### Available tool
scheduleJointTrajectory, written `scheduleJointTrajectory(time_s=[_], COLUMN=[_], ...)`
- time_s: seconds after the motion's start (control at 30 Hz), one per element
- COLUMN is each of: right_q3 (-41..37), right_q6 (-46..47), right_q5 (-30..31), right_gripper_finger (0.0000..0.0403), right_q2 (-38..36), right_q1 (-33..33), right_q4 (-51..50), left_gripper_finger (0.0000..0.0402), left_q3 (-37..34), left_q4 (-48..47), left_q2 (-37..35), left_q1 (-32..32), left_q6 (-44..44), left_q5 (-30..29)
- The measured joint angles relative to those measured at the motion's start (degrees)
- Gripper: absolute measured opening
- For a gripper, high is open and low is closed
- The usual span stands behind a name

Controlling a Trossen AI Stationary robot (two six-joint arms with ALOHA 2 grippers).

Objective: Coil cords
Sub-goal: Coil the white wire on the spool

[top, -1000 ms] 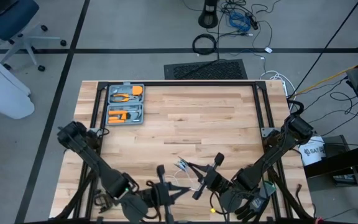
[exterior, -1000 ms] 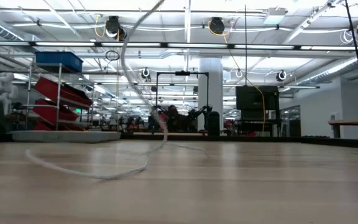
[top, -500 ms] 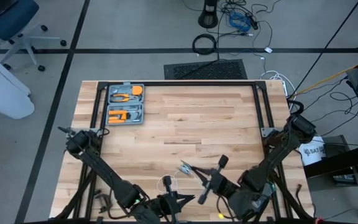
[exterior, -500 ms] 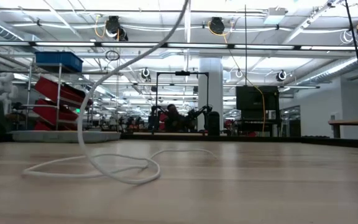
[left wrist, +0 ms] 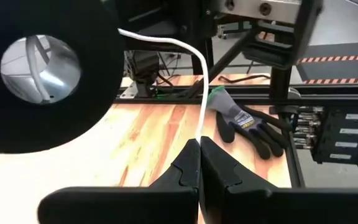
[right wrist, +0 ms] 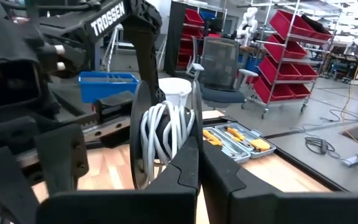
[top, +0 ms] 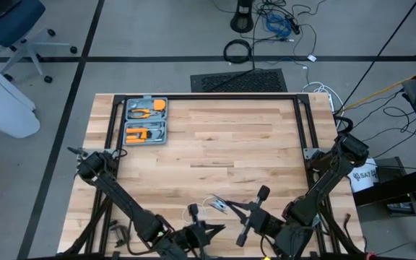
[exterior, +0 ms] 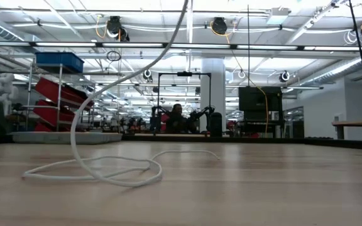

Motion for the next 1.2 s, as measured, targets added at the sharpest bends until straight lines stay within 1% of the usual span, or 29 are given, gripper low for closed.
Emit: scheduleJointTrajectory(time_s=[0.2, 0.43, 0.53, 0.63, 0.73, 0.97, 1.2], right_q3=[0.00, 0.00, 0.00, 0.00, 0.00, 0.00, 0.00], right_q6=[-3.64, -4.95, -5.74, -8.41, -9.52, -9.72, -9.93], right_q5=[-0.09, -0.20, -0.22, -0.26, -1.82, -2.03, -1.98], right_gripper_finger=[0.0000, 0.0000, 0.0000, 0.0000, 0.0000, 0.0000, 0.0000], right_q2=[0.00, 0.00, 0.00, 0.00, 0.00, 0.00, 0.00], right_q1=[1.48, 3.88, 4.85, 5.64, 6.32, 7.80, 8.07], right_q4=[3.83, 5.57, 6.61, 9.38, 10.08, 10.75, 10.84], left_gripper_finger=[0.0001, 0.0001, 0.0001, 0.0001, 0.0001, 0.0001, 0.0003], left_q3=[0.00, 0.00, -0.02, -0.02, -0.02, -0.02, -0.02], left_q4=[0.77, -0.71, -5.05, -10.13, -13.46, -15.59, -15.50], left_q2=[0.00, -0.02, 0.00, 0.07, 0.07, 0.07, 0.09], left_q1=[-1.38, -1.16, -0.73, 0.50, 1.32, 1.40, 1.14], left_q6=[0.01, -0.60, -4.25, -8.71, -11.93, -13.06, -13.44], left_q5=[0.47, 0.29, 0.31, 0.20, -0.08, -0.06, 0.39])
